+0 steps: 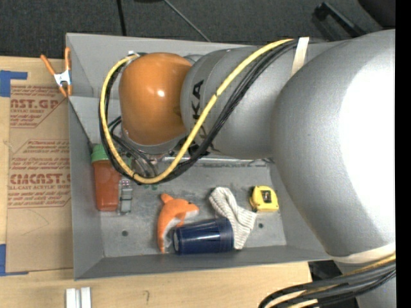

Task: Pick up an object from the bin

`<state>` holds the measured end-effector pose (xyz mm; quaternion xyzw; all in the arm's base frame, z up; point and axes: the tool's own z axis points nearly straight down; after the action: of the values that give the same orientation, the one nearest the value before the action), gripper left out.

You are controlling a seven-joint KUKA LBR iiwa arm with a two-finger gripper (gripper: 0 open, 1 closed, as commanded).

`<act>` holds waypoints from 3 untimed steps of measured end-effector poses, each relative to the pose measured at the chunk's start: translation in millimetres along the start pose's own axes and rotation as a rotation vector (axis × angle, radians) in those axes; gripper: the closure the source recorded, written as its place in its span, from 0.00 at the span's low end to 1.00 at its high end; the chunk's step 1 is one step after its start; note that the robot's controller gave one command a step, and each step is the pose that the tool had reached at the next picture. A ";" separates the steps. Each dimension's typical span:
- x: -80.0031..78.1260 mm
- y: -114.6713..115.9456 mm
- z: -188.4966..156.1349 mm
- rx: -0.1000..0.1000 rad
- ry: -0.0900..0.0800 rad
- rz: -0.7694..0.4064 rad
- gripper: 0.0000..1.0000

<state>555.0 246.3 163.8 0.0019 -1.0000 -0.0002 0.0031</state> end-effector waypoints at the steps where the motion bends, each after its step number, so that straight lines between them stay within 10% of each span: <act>1: -1.9 -1.2 -5.0 -0.002 -0.007 0.002 0.00; 2: -5.4 -20.0 42.2 -0.006 -0.017 0.029 0.00; 3: -12.2 -30.4 94.7 0.002 -0.006 0.232 1.00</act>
Offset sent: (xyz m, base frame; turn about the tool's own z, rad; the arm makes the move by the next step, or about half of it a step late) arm 0.0044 -0.0424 -0.0938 0.0577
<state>566.8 216.0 69.0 -0.1137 -0.9935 0.0013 0.0003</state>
